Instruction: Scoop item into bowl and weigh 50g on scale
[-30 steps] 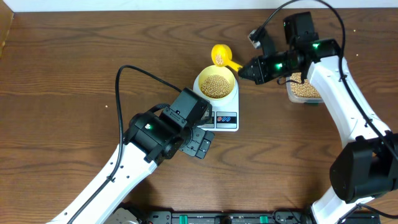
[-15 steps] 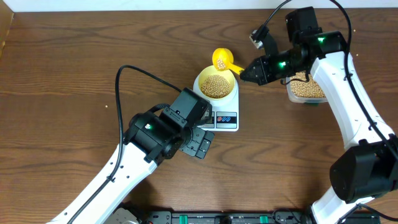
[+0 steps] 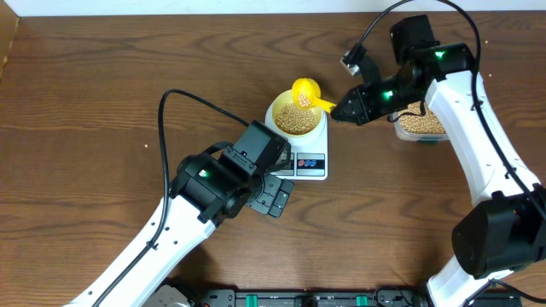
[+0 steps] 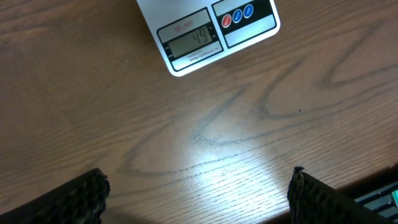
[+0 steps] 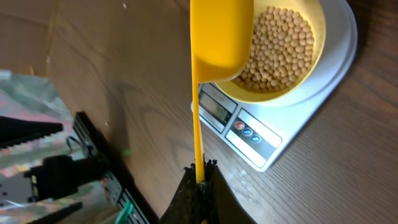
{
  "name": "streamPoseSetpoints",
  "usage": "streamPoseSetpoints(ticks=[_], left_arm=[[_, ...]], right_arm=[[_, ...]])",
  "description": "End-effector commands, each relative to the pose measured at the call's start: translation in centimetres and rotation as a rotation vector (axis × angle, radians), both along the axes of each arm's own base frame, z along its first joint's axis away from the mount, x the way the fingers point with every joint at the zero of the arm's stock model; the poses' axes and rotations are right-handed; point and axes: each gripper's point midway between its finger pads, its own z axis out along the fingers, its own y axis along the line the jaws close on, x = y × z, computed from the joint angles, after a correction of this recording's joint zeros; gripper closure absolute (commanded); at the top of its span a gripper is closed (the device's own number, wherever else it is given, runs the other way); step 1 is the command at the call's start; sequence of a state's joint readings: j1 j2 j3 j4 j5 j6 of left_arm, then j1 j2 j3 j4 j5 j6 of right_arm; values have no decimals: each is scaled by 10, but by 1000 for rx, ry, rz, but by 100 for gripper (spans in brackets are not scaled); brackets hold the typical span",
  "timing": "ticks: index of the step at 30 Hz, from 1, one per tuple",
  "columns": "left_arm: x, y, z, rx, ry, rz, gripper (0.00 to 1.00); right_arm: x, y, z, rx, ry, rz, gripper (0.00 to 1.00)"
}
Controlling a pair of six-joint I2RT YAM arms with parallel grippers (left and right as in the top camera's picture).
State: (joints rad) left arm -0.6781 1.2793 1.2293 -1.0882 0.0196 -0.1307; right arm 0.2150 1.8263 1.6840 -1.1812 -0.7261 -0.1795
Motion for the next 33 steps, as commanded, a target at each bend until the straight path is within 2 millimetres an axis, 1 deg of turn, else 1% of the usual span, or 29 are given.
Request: streamPoseSetpoints(ticks=[1, 7, 14, 33], left_arm=[[4, -1, 9, -7, -30, -3, 6], [4, -1, 9, -7, -30, -3, 6], [4, -1, 9, -7, -30, -3, 6], [4, -1, 9, -7, -30, -3, 6]], right_arm=[[-2, 6, 5, -31, -66, 53, 99], [-2, 4, -2, -122, -96, 60, 99], [7, -5, -13, -263, -154, 47, 99], [18, 3, -7, -265, -234, 57, 99]])
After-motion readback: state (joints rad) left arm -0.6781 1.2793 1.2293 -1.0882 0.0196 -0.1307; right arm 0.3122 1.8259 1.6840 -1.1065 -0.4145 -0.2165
